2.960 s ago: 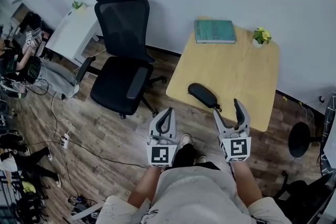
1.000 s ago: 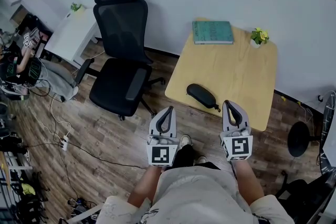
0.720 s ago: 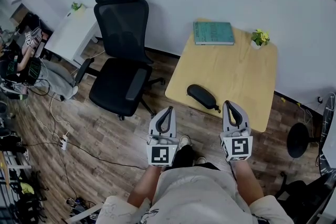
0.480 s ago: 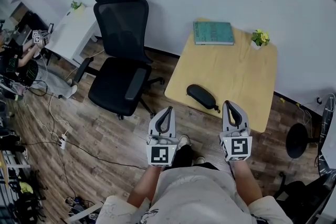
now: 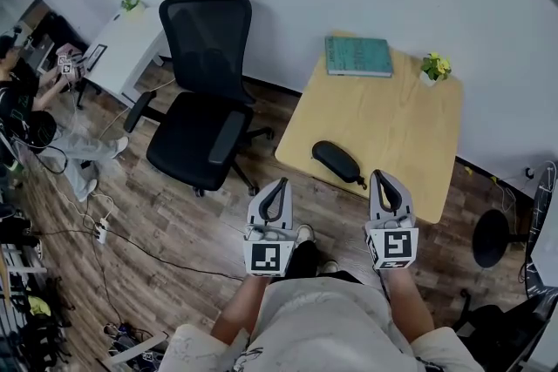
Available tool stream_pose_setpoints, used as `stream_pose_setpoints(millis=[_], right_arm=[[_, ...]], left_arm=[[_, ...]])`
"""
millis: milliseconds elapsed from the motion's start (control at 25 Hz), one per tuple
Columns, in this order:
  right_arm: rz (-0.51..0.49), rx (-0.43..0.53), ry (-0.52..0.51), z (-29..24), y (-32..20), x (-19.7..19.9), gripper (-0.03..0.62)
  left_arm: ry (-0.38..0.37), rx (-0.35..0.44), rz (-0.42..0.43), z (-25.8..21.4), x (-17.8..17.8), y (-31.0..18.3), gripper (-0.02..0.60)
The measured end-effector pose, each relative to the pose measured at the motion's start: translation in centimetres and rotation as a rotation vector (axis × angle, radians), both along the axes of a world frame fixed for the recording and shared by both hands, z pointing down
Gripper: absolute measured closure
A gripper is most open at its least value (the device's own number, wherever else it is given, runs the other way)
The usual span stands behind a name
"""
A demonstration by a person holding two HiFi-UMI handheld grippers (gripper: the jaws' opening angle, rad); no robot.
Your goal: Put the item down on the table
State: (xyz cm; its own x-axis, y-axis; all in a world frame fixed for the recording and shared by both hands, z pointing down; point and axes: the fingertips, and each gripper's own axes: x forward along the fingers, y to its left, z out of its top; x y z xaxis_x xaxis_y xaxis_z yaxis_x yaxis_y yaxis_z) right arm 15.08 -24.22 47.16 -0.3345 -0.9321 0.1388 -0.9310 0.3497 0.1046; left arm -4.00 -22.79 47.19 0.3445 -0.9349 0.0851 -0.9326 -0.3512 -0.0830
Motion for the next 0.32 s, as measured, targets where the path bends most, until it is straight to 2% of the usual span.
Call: stream_pose_setpoints(millis=[320], right_arm=[[-0.011, 0.002, -0.001, -0.09, 0.02, -0.09, 0.577]], left_arm=[[-0.022, 0.001, 0.001, 0.03, 0.0, 0.28, 0.572]])
